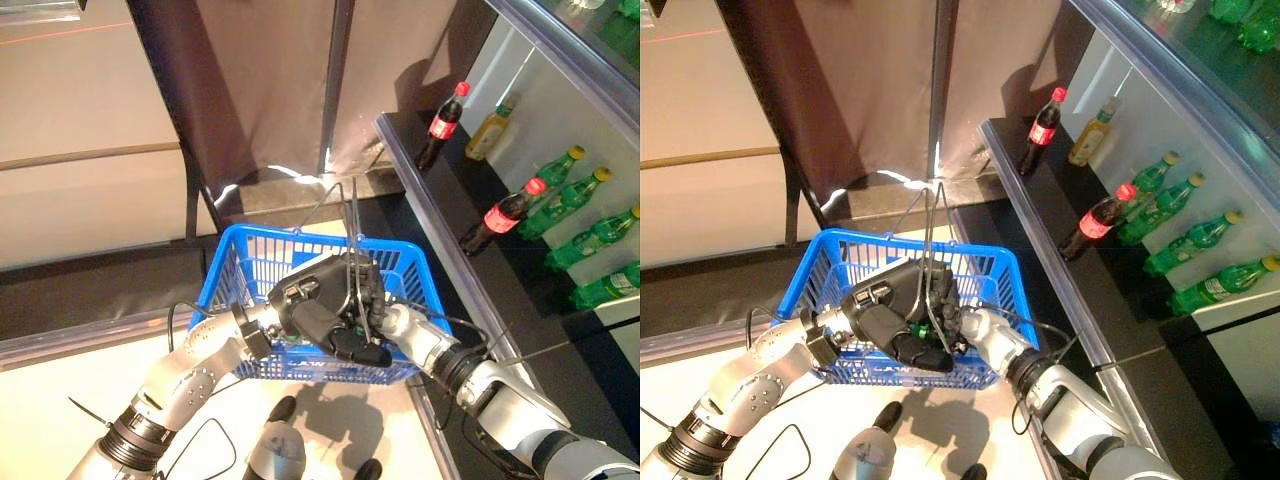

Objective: Pick up the drink and place into the basket.

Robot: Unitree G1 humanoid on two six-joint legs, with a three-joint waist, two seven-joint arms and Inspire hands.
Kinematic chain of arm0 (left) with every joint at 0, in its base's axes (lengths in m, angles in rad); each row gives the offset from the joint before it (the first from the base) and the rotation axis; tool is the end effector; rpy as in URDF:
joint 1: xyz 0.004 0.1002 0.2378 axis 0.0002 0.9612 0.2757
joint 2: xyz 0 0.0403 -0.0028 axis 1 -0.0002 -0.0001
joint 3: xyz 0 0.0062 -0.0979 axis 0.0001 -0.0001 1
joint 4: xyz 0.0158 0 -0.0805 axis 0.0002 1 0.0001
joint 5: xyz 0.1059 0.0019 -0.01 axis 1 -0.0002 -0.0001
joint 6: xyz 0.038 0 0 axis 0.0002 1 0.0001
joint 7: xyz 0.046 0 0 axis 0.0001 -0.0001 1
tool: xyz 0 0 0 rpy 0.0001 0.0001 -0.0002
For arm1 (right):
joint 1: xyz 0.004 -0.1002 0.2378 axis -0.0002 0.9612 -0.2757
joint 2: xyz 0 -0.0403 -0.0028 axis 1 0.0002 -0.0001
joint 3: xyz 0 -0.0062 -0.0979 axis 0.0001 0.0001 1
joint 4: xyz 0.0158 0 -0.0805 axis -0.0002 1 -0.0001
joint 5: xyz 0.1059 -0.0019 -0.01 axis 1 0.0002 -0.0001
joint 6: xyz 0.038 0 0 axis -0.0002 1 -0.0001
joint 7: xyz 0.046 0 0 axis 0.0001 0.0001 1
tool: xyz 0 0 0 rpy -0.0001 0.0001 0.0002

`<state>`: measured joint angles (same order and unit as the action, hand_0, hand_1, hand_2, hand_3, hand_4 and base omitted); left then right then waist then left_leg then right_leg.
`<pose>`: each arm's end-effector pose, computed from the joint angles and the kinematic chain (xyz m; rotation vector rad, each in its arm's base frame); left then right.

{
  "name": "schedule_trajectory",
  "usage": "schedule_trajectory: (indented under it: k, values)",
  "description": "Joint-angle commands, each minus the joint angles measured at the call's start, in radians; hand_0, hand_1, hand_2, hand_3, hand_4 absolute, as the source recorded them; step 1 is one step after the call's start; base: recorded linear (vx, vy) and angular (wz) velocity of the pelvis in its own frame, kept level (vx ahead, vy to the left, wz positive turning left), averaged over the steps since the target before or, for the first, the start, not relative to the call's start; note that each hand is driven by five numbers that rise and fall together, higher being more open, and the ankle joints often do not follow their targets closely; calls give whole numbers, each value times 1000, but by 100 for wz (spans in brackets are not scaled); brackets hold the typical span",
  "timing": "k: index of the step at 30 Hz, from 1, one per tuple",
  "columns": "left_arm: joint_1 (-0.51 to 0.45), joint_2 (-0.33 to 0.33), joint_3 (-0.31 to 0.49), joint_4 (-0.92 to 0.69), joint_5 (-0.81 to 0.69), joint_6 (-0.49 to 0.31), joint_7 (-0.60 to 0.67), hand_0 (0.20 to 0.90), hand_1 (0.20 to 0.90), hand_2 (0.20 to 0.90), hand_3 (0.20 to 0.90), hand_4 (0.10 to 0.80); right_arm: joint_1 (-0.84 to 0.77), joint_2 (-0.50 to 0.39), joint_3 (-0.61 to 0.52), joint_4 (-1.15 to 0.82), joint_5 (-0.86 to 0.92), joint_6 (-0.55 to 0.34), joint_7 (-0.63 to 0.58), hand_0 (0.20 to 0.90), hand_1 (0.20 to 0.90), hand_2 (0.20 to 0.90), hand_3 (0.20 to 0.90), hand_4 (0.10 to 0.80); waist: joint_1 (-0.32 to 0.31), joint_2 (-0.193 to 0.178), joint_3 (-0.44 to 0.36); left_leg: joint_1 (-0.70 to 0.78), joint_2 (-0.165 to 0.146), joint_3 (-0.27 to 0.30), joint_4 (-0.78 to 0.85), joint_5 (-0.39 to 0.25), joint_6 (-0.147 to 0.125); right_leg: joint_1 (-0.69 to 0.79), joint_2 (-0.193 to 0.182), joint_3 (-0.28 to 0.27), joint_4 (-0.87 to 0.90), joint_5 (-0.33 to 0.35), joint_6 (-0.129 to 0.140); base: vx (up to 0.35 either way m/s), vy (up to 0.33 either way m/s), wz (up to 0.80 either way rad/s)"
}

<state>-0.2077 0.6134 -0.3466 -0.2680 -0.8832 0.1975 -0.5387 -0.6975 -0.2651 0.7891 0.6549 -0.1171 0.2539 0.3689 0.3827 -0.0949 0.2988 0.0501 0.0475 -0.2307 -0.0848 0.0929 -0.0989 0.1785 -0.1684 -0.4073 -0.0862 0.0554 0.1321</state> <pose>0.2238 0.1564 0.1198 -0.2265 -0.0131 -1.0808 0.2951 -0.0855 0.0496 -0.9037 0.4116 0.8652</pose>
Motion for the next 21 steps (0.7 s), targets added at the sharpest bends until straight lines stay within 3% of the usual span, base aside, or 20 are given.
schedule_trajectory:
  k: [1, 14, 21]
  values:
    - [-218, -184, -15, -272, -151, -206, -153, 300, 300, 300, 200, 100, -89, 70, 41, 26, 7, -54, -24, 900, 900, 900, 900, 800, -2, -11, -262, 28, 4, 126, -2, -35, 26, 30, 4, 7, 18, -21, -24, 0, 0, 0]
    - [-210, -186, 1, -269, -142, -198, -143, 300, 300, 300, 200, 100, -84, 73, 30, 30, 23, -53, -51, 900, 900, 900, 900, 800, -1, -12, -262, 30, 4, 128, -2, -35, 27, 30, 7, 9, 19, -22, -26, 0, 0, 0]
    - [-197, -193, 23, -238, -104, -204, -69, 300, 300, 300, 200, 100, -80, 65, -3, 2, 87, -36, -108, 900, 900, 900, 900, 800, -4, -9, -259, 33, 4, 127, -2, -34, 26, 32, 9, 11, 18, -20, -27, 0, 0, 0]
